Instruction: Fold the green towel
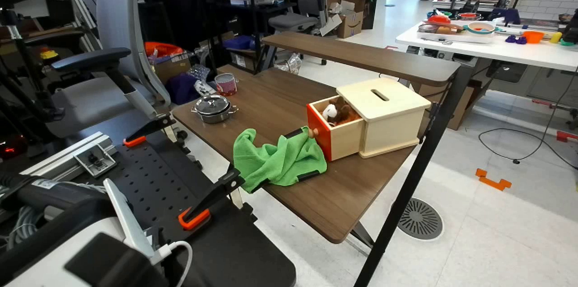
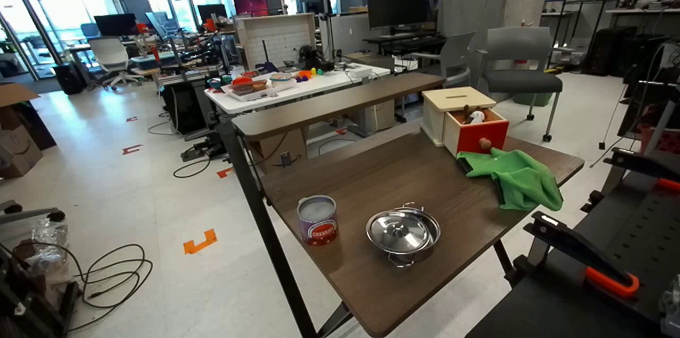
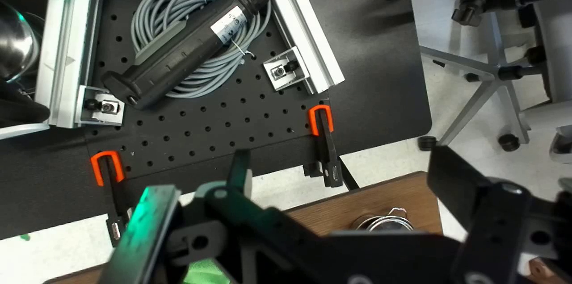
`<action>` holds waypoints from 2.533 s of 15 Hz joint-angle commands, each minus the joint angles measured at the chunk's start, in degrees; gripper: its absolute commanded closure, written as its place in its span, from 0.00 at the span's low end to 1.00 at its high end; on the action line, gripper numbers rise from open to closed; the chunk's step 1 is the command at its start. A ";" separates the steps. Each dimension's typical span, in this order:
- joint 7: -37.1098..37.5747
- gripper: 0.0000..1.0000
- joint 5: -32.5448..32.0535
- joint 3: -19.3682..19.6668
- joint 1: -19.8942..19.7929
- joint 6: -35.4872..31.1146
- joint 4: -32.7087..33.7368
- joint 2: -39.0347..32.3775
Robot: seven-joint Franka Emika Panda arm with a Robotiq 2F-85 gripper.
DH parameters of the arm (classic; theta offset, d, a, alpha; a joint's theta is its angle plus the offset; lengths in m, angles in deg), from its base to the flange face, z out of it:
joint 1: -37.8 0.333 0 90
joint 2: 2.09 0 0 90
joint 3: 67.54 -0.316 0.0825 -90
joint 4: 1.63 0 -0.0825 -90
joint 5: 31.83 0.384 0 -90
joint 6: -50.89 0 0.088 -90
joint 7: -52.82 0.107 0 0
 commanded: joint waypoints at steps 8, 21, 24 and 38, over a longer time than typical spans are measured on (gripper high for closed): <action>-1.53 0.00 0.29 0.62 -1.56 -2.55 3.32 -5.55; -5.88 0.00 0.71 5.30 -7.24 -32.13 12.20 -35.71; -8.63 0.00 2.99 6.07 -9.03 -36.61 14.92 -42.12; -9.74 0.00 5.33 2.57 -18.98 -51.63 33.13 -69.14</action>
